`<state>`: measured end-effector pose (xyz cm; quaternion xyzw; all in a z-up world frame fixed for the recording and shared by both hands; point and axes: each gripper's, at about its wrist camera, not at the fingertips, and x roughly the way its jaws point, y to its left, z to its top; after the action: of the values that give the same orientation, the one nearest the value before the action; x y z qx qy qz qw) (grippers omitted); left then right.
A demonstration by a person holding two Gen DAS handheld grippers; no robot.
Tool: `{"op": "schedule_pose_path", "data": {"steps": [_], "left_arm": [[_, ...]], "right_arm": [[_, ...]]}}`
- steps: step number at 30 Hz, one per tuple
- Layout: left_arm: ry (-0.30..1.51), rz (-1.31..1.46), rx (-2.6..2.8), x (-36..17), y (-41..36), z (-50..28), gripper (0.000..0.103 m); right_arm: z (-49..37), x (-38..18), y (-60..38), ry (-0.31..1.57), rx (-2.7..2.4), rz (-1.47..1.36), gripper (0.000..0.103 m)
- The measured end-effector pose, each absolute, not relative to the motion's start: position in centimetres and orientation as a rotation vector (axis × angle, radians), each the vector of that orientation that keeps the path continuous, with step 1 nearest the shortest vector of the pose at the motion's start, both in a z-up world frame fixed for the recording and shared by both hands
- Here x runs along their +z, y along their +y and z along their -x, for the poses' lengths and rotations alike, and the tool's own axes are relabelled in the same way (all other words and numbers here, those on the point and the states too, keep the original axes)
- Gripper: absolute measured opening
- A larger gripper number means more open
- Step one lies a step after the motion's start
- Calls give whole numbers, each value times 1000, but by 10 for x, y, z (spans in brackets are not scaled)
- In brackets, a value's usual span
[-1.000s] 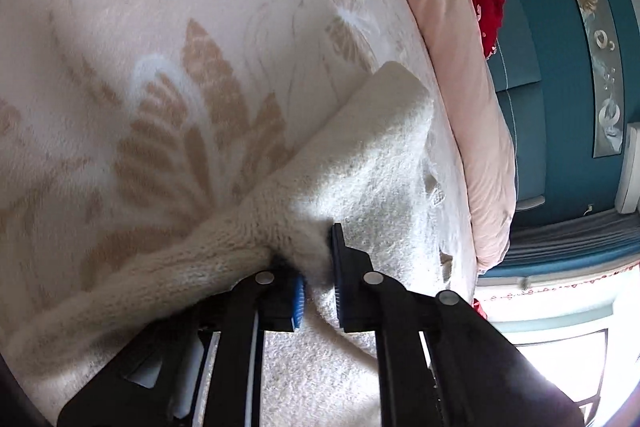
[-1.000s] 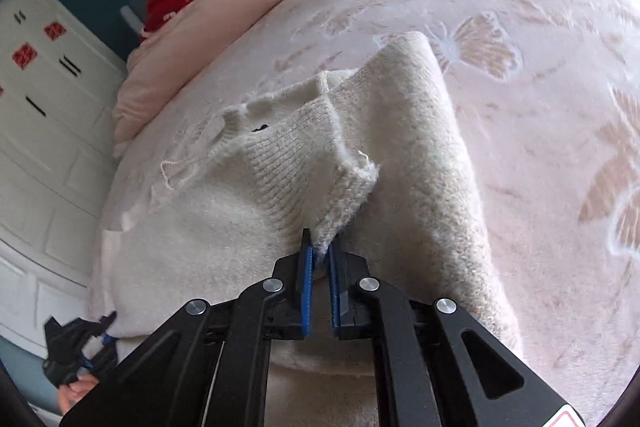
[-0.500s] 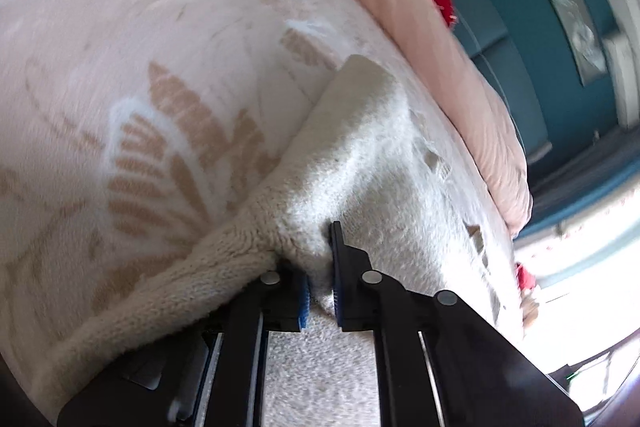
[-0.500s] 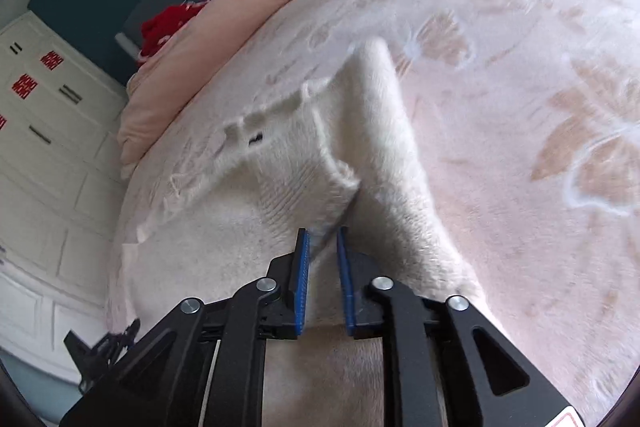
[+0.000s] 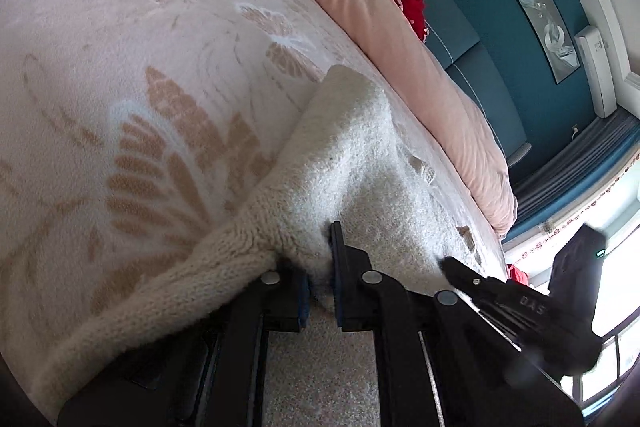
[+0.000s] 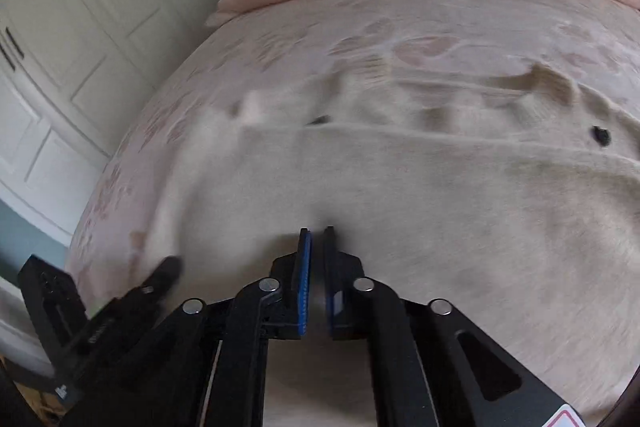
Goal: Fold small clothes
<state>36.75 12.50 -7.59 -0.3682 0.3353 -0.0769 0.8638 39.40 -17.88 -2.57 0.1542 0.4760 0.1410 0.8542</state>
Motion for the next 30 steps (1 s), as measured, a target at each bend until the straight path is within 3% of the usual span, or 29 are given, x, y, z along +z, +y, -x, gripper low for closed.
{"op": "schedule_pose_path", "data": {"steps": [5, 9, 10, 11, 13, 14, 15, 16, 19, 22, 23, 30], "left_arm": [[691, 755, -157, -76, 122, -365, 9], [688, 751, -154, -75, 121, -366, 9], [687, 750, -154, -75, 121, -365, 9], [686, 751, -154, -74, 121, -365, 9], [687, 752, -154, -74, 121, -365, 9], [686, 754, -154, -74, 120, -365, 9], [687, 755, -155, -74, 120, -365, 9], [687, 756, -155, -74, 120, -365, 9], [685, 747, -152, -75, 120, -365, 9], [685, 732, -148, -75, 118, -365, 9], [684, 732, -148, -74, 118, -365, 9], [684, 736, -148, -73, 118, -364, 9]], "right_arm": [[-368, -36, -339, 931, -20, -551, 0], [-328, -13, -393, 837, -167, -615, 31], [-323, -13, -395, 833, -163, -628, 43], [-322, -16, -396, 847, -153, -633, 45], [-327, -25, -391, 903, -124, -596, 45], [-331, -30, -385, 937, -120, -553, 39], [-329, -28, -383, 944, -128, -517, 26], [-325, -23, -379, 920, -115, -504, 7], [-314, 1, -388, 787, -129, -530, 6], [-319, -45, -398, 938, -186, -514, 5], [-315, -43, -400, 905, -179, -523, 6], [-272, 12, -361, 747, -74, -468, 13]]}}
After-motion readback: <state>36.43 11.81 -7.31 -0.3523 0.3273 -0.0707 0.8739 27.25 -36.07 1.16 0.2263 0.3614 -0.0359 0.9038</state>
